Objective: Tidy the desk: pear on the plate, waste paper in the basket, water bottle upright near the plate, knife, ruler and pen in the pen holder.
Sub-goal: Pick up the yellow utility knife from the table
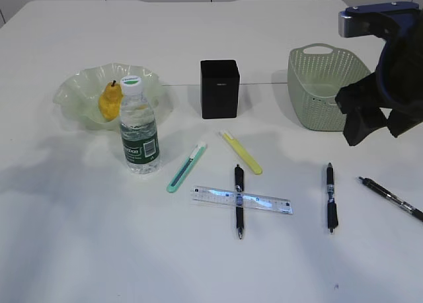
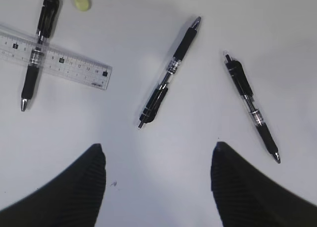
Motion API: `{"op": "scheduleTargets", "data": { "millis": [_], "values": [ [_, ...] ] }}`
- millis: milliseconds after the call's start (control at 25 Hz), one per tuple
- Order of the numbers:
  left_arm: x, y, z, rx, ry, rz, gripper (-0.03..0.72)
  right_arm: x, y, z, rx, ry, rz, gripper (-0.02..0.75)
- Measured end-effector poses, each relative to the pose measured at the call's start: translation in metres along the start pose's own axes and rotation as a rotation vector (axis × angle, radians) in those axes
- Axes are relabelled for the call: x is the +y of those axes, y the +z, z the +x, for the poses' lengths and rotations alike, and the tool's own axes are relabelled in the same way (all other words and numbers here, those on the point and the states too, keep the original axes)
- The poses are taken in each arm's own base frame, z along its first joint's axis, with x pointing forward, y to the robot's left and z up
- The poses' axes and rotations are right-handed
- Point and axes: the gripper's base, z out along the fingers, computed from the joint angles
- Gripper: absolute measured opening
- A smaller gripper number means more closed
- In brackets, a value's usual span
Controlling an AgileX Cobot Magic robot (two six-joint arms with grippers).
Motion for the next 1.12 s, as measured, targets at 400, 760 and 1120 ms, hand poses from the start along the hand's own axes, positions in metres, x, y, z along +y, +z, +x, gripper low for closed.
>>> {"op": "scheduleTargets", "data": {
  "millis": [400, 760, 1120],
  "values": [
    [-0.012, -0.025, 0.008, 0.400, 0.018, -0.048, 0.591, 0.000, 0.000, 0.000, 0.004, 0.000, 0.000, 0.494],
    [-0.026, -0.033, 0.022, 0.548, 0.176, -0.019, 0.591, 0.000, 0.000, 0.001, 0.010, -0.002, -0.001, 0.494],
    [-0.045, -0.033, 0.021, 0.503, 0.203, 0.044, 0.591, 0.005, 0.000, 0.003, 0.030, -0.078, -0.058, 0.494]
  ]
}}
